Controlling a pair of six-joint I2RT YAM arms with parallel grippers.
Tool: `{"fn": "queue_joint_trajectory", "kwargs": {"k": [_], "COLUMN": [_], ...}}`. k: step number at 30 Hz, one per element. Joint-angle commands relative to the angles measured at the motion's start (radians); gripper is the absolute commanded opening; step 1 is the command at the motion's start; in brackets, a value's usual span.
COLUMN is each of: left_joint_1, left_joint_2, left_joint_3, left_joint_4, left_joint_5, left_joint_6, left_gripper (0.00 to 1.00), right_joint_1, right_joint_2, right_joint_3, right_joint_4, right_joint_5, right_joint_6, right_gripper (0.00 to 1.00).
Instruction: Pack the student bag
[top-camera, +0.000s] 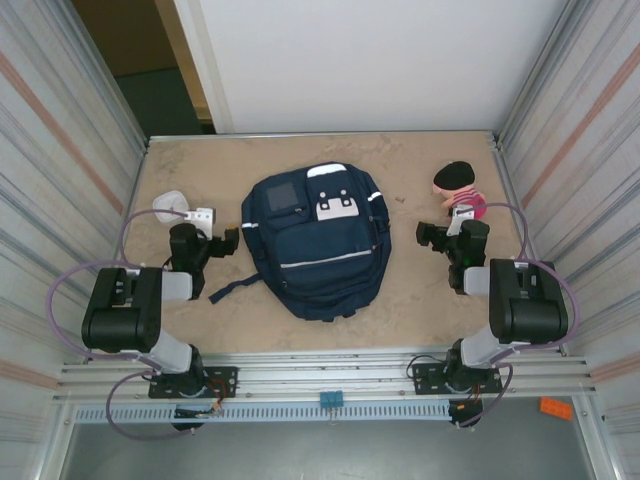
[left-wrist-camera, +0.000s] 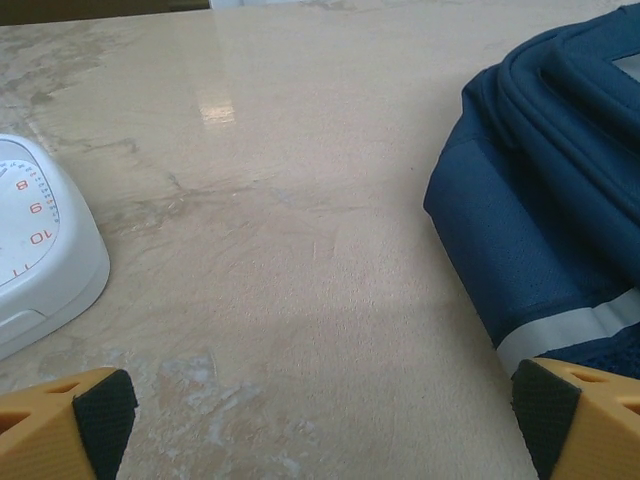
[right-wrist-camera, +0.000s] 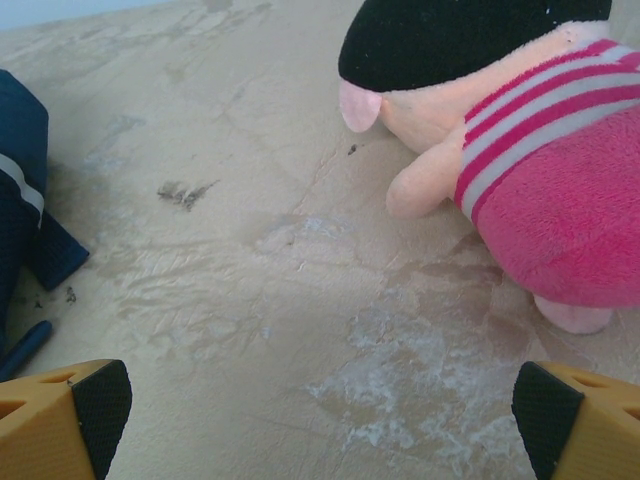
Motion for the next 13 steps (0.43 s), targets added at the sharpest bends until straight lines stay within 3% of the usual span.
{"fn": "queue_joint_trajectory", "kwargs": {"k": [1, 13], "left_joint_1": [-0.004, -0.004], "left_joint_2": [-0.013, -0.012], "left_joint_3": [0.021, 0.021], "left_joint_4": [-0.001, 0.0], "left_joint_5": [-0.011, -0.011], "left_joint_6": [-0.001, -0.002], "left_gripper": [0.99, 0.99], "right_joint_1": [0.008, 0.01], "right_joint_2": [-0.002, -0.001], "right_joint_3": [0.007, 0.011], "right_joint_4": [0.026, 0.02], "right_joint_5": [0.012, 0.038], "right_joint_6": [-0.019, -0.012], "right_gripper": [0.99, 0.99]}}
